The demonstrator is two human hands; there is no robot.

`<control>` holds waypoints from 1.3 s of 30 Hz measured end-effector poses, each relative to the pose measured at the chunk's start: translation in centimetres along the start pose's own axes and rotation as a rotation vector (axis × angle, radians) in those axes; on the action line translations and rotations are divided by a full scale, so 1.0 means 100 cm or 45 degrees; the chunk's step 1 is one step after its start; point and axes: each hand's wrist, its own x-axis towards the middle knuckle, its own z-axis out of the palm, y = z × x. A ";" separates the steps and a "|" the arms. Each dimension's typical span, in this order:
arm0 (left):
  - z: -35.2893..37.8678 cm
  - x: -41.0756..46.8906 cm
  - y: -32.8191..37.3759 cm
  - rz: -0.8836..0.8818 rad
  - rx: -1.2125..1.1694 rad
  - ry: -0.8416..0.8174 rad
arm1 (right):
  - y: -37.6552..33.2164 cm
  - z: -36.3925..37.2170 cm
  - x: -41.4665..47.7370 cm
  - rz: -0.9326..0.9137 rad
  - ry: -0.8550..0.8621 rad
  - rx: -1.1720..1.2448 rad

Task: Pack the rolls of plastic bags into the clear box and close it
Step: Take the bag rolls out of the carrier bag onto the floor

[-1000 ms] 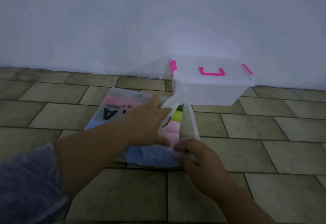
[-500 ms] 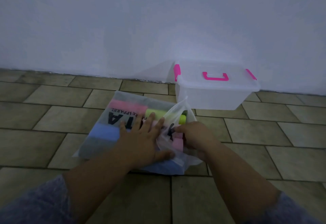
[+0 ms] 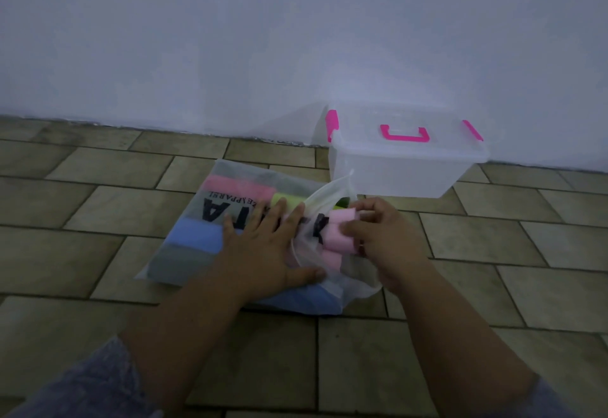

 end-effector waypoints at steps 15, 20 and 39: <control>-0.016 0.033 0.036 -0.199 -0.019 -0.160 | 0.040 -0.055 0.011 -0.271 0.566 -0.681; -0.020 0.050 0.013 -0.023 0.037 -0.308 | 0.008 -0.040 0.007 -0.612 0.469 -0.803; -0.017 0.040 0.002 0.011 -0.082 -0.311 | 0.017 0.004 0.032 -0.059 -0.352 -0.482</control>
